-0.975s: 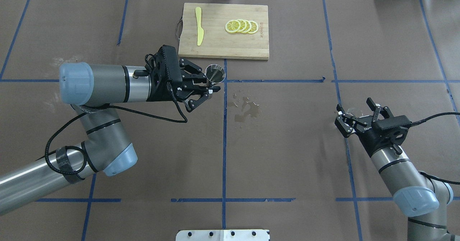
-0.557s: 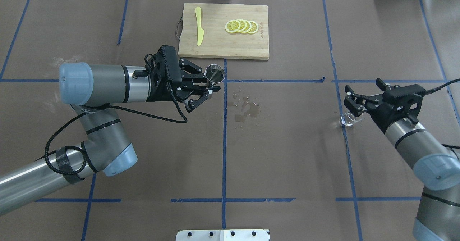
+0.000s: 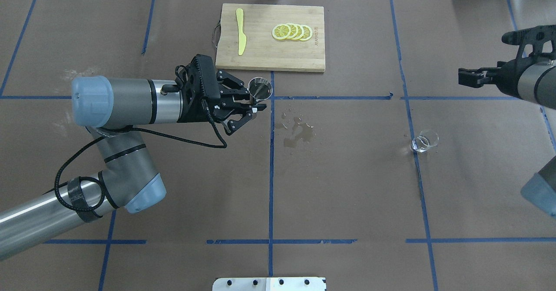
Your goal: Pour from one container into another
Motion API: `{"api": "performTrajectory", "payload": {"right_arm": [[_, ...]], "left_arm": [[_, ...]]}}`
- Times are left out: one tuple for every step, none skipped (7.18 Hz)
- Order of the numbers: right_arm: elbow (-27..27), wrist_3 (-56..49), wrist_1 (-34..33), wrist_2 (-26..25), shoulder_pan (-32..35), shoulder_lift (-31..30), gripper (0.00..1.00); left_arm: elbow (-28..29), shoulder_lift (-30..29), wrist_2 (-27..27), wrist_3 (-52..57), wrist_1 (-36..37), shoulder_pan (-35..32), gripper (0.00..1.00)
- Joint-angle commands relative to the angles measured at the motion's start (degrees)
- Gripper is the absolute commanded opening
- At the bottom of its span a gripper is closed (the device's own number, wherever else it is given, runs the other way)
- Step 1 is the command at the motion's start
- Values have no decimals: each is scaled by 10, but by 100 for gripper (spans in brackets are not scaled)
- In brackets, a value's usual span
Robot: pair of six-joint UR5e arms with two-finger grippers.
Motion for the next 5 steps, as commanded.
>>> {"api": "performTrajectory", "payload": {"right_arm": [[-2,-170,-163,198,148,34,100],[-13,-264,-214,261,201,31,100],[-46,-342,-262,334,256,30,100],[-68,-439,-303,357,292,23,100],[-84,-520,-351,356,315,10,100]], "left_arm": [[1,0,0,0,0,0,0],[1,0,0,0,0,-1,0],[1,0,0,0,0,-1,0],[1,1,0,1,0,-3,0],[1,0,3,17,0,-3,0]]}}
